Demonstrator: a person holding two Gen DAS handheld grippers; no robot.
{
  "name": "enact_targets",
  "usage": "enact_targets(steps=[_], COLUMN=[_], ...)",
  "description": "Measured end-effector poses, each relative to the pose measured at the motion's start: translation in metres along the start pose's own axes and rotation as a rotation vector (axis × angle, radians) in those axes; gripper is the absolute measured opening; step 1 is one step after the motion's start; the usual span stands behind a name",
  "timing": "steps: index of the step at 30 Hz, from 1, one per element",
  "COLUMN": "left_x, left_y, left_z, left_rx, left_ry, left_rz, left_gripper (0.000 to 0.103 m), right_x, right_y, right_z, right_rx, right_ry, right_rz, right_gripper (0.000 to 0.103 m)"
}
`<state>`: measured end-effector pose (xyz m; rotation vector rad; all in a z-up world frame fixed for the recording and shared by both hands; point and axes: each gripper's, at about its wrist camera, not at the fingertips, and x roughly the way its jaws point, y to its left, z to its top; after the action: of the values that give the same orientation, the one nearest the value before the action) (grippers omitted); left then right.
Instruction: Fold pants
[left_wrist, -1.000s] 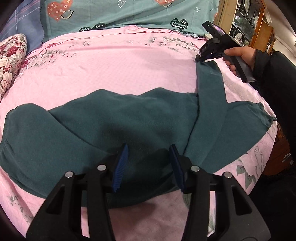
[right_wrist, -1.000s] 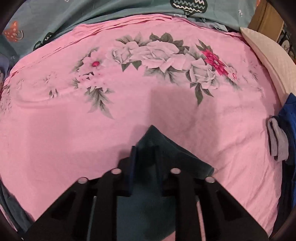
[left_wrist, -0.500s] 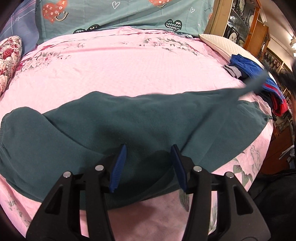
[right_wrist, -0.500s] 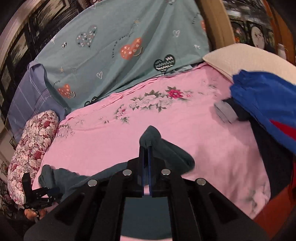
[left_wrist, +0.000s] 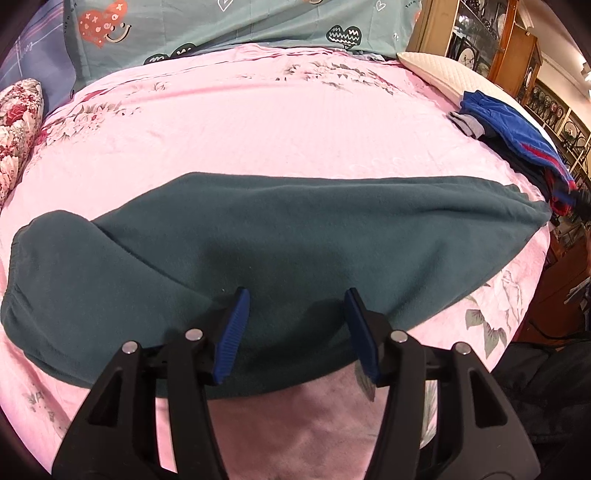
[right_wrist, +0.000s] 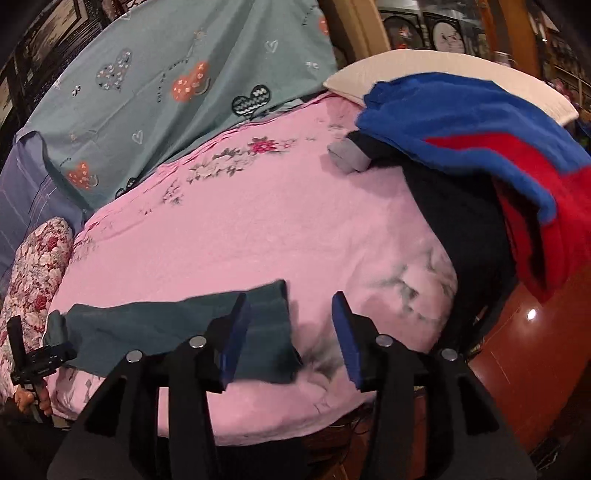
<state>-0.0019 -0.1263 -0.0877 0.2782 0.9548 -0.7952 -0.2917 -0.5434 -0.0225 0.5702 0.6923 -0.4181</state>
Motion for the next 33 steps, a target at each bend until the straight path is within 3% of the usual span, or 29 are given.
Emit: enact_targets(steps=[1, 4, 6, 9, 12, 16, 19, 23, 25, 27, 31, 33], left_x=[0.000, 0.000, 0.000, 0.000, 0.001, 0.004, 0.007, 0.013, 0.017, 0.018, 0.011, 0.014], left_y=[0.000, 0.000, 0.000, 0.002, 0.002, 0.000, -0.001, -0.006, -0.010, -0.018, -0.018, -0.014], left_z=[0.000, 0.000, 0.000, -0.001, 0.001, 0.006, 0.011, 0.020, 0.025, 0.027, 0.026, 0.024], left_rx=[-0.003, -0.009, -0.012, -0.019, -0.017, -0.015, -0.036, -0.070, -0.081, -0.058, -0.046, -0.056], left_ry=[0.000, -0.002, -0.005, -0.008, -0.003, 0.001, -0.005, -0.020, -0.013, 0.001, 0.003, 0.013], left_rz=[0.001, 0.004, 0.004, 0.000, 0.003, 0.005, -0.005, -0.011, -0.014, -0.010, 0.002, 0.010], left_gripper=[0.055, 0.056, 0.057, 0.057, 0.057, 0.061, 0.061, 0.062, 0.063, 0.063, 0.067, 0.067], right_x=[0.006, 0.046, 0.080, 0.106, 0.100, 0.085, 0.080, 0.094, 0.110, 0.119, 0.103, 0.096], right_y=[0.004, 0.018, 0.022, 0.024, 0.033, 0.047, 0.041, 0.041, 0.037, 0.036, 0.044, 0.040], right_z=[0.009, 0.028, 0.027, 0.015, 0.013, 0.025, 0.059, 0.099, 0.117, 0.121, 0.099, 0.090], right_rx=[-0.033, -0.167, -0.217, -0.283, -0.329, -0.395, -0.367, -0.372, -0.360, -0.325, -0.358, -0.372], right_ry=[0.029, 0.144, 0.279, 0.390, 0.393, 0.271, 0.179, 0.151, 0.166, 0.237, 0.336, 0.346], right_rz=[0.018, -0.045, -0.055, -0.096, -0.060, -0.082, -0.094, -0.099, -0.113, -0.075, -0.001, -0.038], right_gripper=[0.050, 0.050, 0.050, 0.046, 0.006, 0.004, 0.003, 0.002, 0.002, 0.002, 0.002, 0.015])
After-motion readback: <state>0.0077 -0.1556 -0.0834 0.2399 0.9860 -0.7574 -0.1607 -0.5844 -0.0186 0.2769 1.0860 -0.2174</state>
